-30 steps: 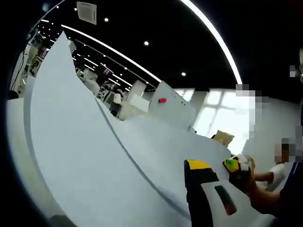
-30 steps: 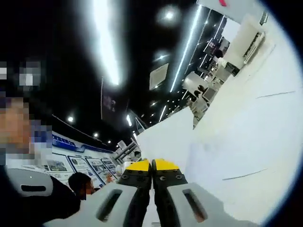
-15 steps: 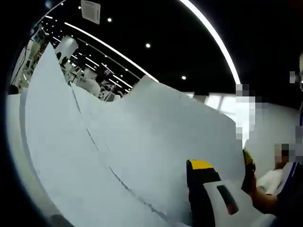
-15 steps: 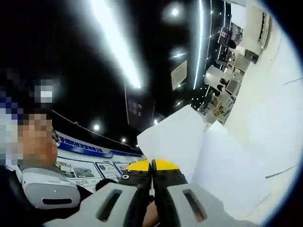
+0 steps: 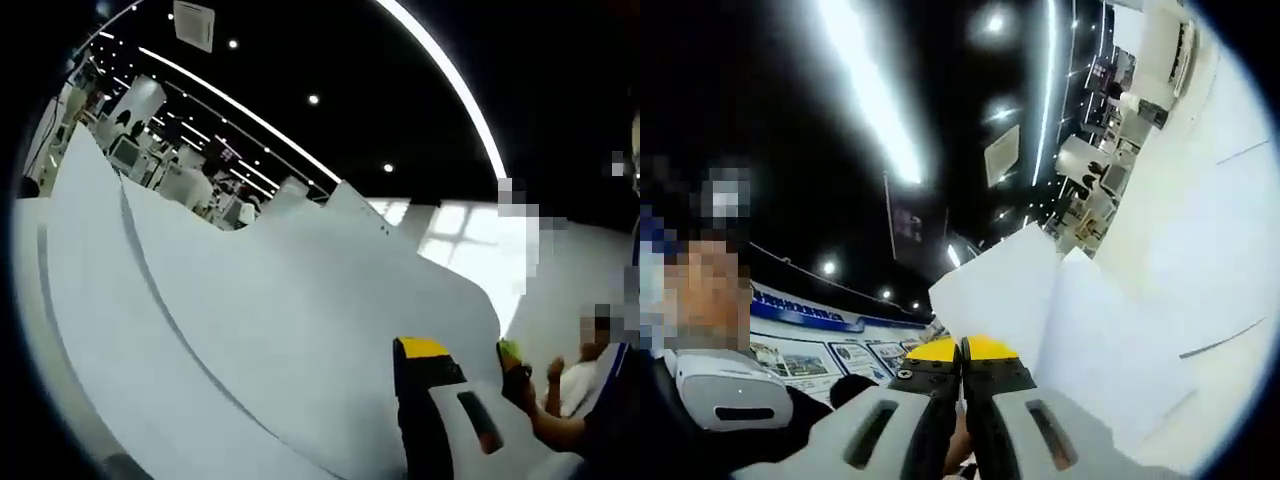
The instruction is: Organize the stack of printing papers by aligning and flattening the scattered papers on the table
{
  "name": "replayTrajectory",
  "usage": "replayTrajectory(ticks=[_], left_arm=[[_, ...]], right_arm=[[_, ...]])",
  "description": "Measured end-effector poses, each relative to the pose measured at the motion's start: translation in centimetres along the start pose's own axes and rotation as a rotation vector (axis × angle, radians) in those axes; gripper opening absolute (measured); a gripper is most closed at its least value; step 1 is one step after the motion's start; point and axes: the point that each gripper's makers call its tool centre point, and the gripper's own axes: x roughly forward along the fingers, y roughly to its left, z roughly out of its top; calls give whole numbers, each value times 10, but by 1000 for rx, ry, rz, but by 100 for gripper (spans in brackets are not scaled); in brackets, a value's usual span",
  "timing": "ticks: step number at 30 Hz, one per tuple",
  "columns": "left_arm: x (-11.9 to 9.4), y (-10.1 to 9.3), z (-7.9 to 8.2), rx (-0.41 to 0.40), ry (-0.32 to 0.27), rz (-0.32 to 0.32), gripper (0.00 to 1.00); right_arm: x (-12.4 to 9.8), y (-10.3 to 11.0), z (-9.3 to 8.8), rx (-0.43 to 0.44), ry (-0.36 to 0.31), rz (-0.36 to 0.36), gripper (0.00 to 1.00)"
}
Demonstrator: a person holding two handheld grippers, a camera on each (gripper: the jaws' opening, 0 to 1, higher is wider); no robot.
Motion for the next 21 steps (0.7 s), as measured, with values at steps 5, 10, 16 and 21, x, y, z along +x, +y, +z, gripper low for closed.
replayTrajectory(ticks=[5, 10, 16, 21], left_arm=[[0, 0, 1, -3, -6, 2, 43], [0, -1, -1, 10, 7, 5, 41], [0, 1, -2, 19, 9, 15, 39], [0, 2, -2, 20, 8, 18, 38]], right_arm=[[-2, -1, -7, 6, 28, -11, 0], [-5, -5, -15, 15, 41, -30, 0], [0, -4, -17, 22, 33, -28, 0], [4, 0, -23, 29, 49, -11, 0]])
